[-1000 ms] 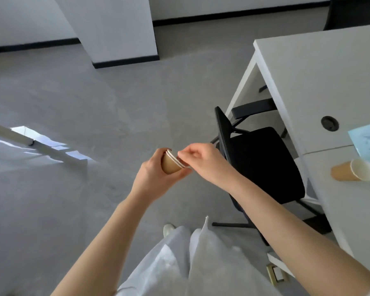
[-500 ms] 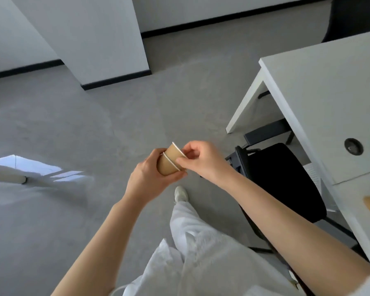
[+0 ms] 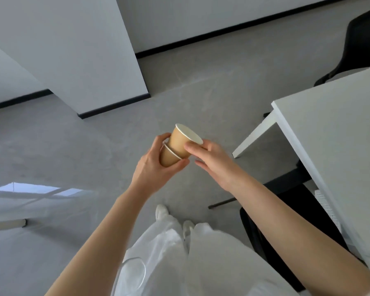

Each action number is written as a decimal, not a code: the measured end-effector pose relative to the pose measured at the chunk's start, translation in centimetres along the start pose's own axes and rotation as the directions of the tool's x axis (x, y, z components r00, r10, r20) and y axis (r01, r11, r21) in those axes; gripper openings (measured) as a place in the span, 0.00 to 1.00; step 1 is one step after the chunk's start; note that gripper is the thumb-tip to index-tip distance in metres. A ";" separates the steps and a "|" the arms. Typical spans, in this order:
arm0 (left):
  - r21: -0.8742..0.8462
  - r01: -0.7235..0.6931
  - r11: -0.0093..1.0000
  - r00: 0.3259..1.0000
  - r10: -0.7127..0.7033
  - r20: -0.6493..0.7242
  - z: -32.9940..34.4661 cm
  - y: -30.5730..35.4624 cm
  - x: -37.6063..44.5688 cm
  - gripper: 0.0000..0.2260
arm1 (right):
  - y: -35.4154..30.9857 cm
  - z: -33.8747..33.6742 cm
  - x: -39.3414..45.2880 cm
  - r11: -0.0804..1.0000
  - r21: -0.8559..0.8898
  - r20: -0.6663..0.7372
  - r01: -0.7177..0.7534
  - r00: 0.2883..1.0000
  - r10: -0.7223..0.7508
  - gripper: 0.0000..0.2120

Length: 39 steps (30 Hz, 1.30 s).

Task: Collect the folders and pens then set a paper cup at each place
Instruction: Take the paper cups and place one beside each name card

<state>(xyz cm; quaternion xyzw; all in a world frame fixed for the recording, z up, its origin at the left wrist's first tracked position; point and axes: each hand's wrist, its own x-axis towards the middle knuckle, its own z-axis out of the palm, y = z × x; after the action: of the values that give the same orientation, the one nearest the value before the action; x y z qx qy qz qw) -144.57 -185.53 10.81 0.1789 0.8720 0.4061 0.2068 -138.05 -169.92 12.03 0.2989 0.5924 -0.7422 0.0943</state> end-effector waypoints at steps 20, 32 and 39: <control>0.049 -0.185 0.982 0.876 0.142 0.460 -2.1 8.9 40.9 0.35 | -20.1 -9.0 25.5 0.838 0.445 -0.587 0.316 0.810 0.006 0.22; -0.019 -0.251 0.968 0.776 0.212 0.594 13.1 23.4 56.9 0.30 | -24.7 -31.8 31.4 0.820 0.362 -0.865 0.444 0.489 0.117 0.29; -0.056 -0.279 0.959 0.688 0.241 0.684 22.8 32.2 64.1 0.28 | -26.3 -44.3 32.6 0.816 0.335 -0.931 0.471 0.296 0.211 0.32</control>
<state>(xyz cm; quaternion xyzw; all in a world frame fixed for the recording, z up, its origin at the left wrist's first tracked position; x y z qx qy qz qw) -182.95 -120.79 8.88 0.4428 0.7100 0.3134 0.4490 -162.56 -114.13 10.28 0.6363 0.3103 -0.5621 -0.4277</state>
